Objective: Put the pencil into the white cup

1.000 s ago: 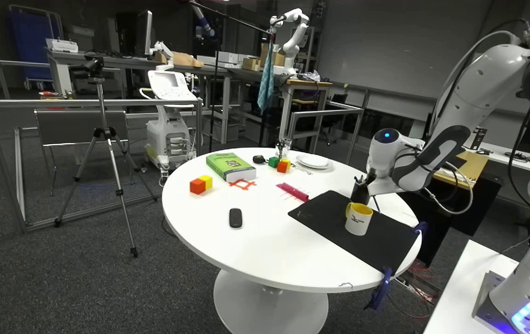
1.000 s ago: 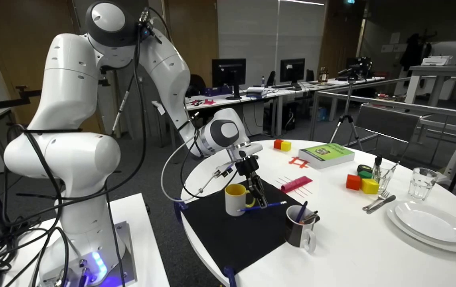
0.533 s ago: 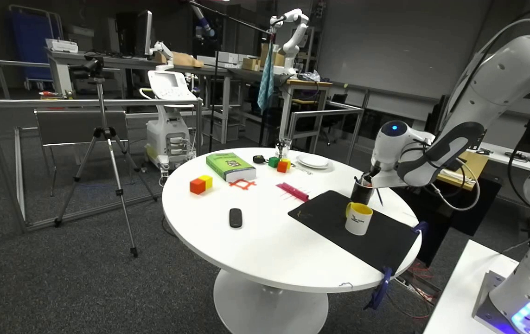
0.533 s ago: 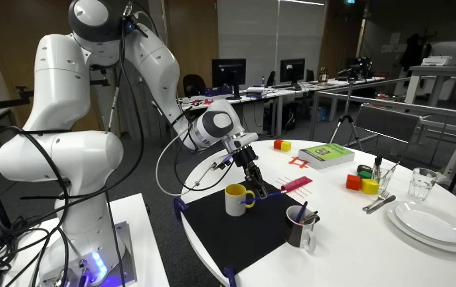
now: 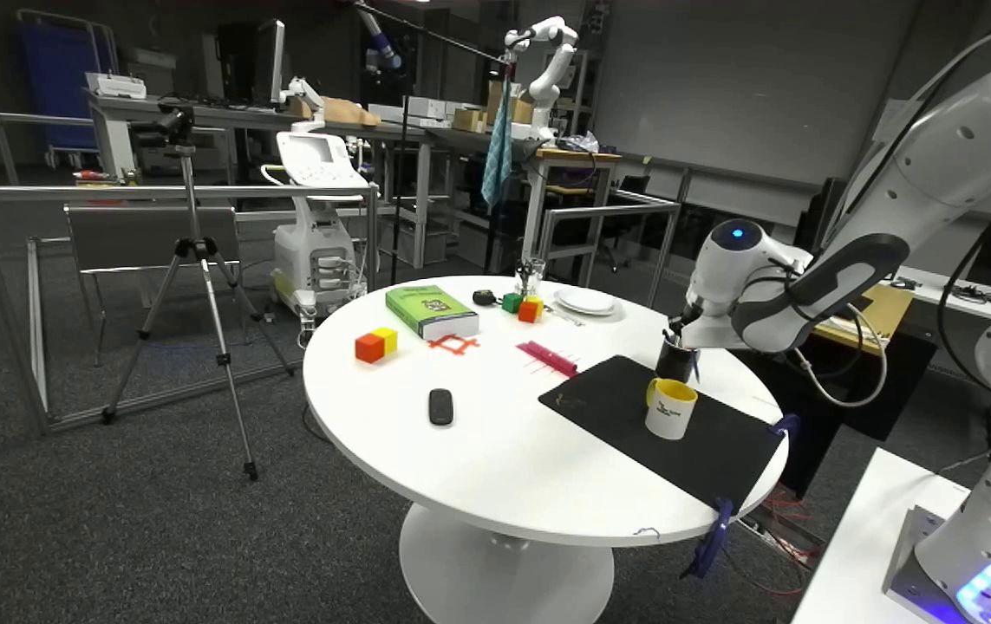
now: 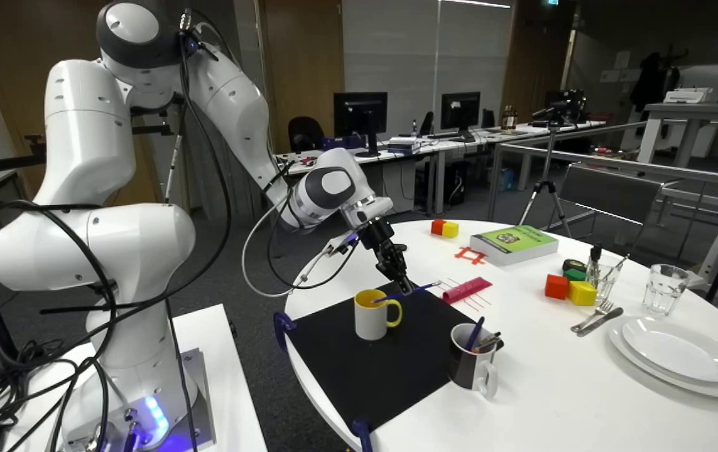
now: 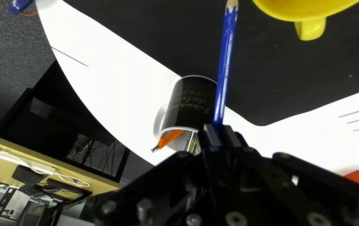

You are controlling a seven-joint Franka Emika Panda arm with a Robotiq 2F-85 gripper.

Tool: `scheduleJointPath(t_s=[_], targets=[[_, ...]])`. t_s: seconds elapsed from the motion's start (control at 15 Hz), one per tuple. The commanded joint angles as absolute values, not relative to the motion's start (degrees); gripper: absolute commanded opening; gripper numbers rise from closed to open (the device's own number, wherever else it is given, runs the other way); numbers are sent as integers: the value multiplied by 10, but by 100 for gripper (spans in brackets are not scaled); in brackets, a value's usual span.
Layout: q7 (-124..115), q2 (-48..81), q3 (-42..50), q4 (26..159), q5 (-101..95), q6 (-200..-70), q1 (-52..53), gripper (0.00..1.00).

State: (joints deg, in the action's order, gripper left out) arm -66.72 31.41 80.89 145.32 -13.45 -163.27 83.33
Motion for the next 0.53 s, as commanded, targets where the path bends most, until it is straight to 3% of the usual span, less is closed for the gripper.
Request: scheduleJointPath(t_s=[0.0, 0.47], targets=[[-659, 368, 804, 1454, -83, -1656, 857, 2], [-659, 442, 759, 1443, -7, -1693, 861, 2]])
